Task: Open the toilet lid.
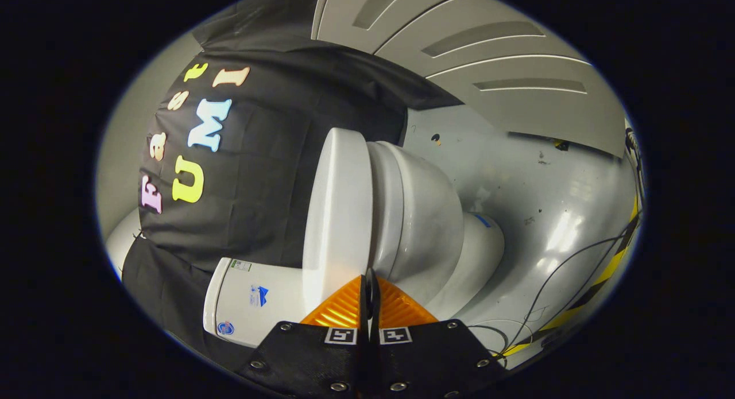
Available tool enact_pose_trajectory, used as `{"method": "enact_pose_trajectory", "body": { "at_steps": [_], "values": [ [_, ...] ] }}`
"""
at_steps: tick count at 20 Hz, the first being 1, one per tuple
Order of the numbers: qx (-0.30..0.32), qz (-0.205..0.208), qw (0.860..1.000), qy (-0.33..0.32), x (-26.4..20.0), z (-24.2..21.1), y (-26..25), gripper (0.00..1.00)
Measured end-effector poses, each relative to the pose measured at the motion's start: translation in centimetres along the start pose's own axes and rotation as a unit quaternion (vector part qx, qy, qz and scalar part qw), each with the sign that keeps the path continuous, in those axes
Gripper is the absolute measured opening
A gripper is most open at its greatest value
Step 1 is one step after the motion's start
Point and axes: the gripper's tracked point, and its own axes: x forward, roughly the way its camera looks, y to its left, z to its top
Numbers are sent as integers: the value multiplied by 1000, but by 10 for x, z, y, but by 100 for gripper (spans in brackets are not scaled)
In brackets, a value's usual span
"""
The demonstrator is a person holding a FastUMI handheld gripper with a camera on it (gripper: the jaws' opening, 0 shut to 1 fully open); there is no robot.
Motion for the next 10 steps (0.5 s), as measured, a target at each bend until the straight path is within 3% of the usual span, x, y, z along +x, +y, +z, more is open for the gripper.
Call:
{"method": "enact_pose_trajectory", "body": {
  "at_steps": [10],
  "values": [
    [-47,-58,997,-14,-12,4,23,0]
  ]
}}
